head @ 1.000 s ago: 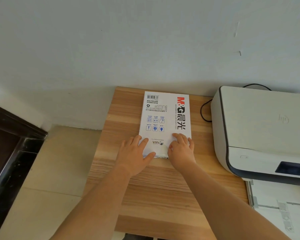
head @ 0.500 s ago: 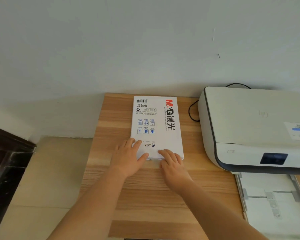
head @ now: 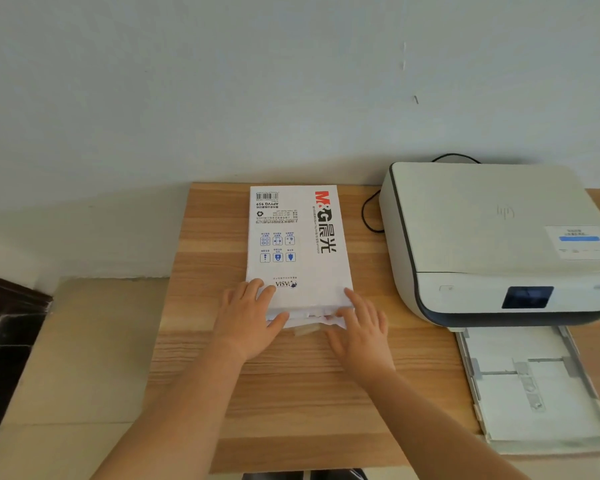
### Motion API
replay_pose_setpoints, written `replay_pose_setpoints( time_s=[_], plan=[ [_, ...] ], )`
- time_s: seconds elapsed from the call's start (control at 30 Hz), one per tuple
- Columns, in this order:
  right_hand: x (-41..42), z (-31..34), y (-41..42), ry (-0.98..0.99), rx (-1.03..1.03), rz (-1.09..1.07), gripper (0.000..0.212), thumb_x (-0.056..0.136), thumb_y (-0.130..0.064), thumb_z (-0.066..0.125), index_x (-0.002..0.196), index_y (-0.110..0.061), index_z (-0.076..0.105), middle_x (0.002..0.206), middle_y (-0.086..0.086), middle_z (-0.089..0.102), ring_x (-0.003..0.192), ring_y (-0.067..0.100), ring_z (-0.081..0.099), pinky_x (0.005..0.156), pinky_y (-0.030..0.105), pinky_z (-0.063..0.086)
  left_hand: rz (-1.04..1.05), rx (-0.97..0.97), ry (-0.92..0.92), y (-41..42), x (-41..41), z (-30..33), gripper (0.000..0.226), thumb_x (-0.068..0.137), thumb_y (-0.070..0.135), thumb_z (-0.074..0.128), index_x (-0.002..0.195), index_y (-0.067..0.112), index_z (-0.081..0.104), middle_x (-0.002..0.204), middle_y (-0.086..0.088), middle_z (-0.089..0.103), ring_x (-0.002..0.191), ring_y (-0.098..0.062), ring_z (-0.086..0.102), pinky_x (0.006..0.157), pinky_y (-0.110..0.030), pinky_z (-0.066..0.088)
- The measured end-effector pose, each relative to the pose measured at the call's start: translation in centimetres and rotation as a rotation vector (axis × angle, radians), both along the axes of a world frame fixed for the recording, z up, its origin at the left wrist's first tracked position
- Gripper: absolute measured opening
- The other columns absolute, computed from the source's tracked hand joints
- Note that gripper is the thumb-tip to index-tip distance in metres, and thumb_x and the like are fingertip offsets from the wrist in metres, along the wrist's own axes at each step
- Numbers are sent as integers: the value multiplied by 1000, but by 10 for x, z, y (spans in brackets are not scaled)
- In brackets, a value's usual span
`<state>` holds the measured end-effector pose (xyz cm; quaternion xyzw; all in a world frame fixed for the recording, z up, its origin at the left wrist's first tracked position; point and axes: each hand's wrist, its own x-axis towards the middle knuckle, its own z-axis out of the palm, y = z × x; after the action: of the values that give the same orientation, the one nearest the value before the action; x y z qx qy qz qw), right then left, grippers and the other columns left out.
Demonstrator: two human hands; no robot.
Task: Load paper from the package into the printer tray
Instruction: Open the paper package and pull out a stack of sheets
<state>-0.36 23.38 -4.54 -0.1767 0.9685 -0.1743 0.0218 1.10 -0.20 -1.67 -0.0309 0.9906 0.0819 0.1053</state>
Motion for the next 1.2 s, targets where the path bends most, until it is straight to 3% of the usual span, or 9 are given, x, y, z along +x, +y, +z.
replay_pose_setpoints(
  time_s=[0.13, 0.27, 0.57, 0.8, 0.93, 1.2],
  plan=[
    [-18, 4, 5, -180, 23, -222, 67, 86, -53, 58, 141, -22, 35, 156, 7, 23, 147, 28, 12, 116, 49, 15, -3, 6, 13, 2, 4, -3, 72, 81, 67, 21, 134, 25, 47, 139, 0, 45, 128, -23, 40, 106, -44, 29],
    [-22, -5, 3, -253, 57, -277, 81, 84, -61, 55, 147, -24, 19, 158, 9, 15, 147, 30, 9, 116, 51, 16, 6, 16, 10, 2, 13, -1, 72, 81, 66, 21, 136, 26, 45, 145, 0, 39, 134, -23, 34, 111, -44, 22],
    [-17, -18, 20, -323, -87, -391, 71, 86, -36, 64, 147, -27, 28, 157, 4, 21, 144, 28, 19, 116, 52, 19, 12, -2, -37, -4, 20, -3, 74, 82, 66, 16, 143, 28, 35, 156, 2, 21, 143, -21, 17, 117, -44, 12],
    [-19, -17, 28, -304, 7, -337, 67, 89, -40, 61, 147, -24, 30, 158, 4, 20, 143, 27, 22, 114, 46, 21, -31, -4, -52, 10, 9, -1, 78, 81, 67, 12, 146, 28, 29, 159, 1, 15, 145, -22, 11, 119, -45, 6],
    [-19, -15, 29, -305, 12, -336, 67, 89, -41, 60, 146, -24, 29, 158, 4, 20, 142, 27, 23, 114, 46, 20, -73, 1, -46, 23, -2, -5, 67, 89, 63, 26, 146, 28, 28, 158, 1, 16, 145, -21, 11, 119, -47, 6],
    [-17, -16, 28, -277, -27, -321, 64, 88, -37, 60, 144, -20, 34, 155, 8, 26, 141, 30, 26, 113, 49, 23, -130, -33, -64, 41, -19, -8, 67, 91, 63, 28, 148, 30, 19, 161, 0, 7, 148, -23, 0, 117, -55, -8]
  ],
)
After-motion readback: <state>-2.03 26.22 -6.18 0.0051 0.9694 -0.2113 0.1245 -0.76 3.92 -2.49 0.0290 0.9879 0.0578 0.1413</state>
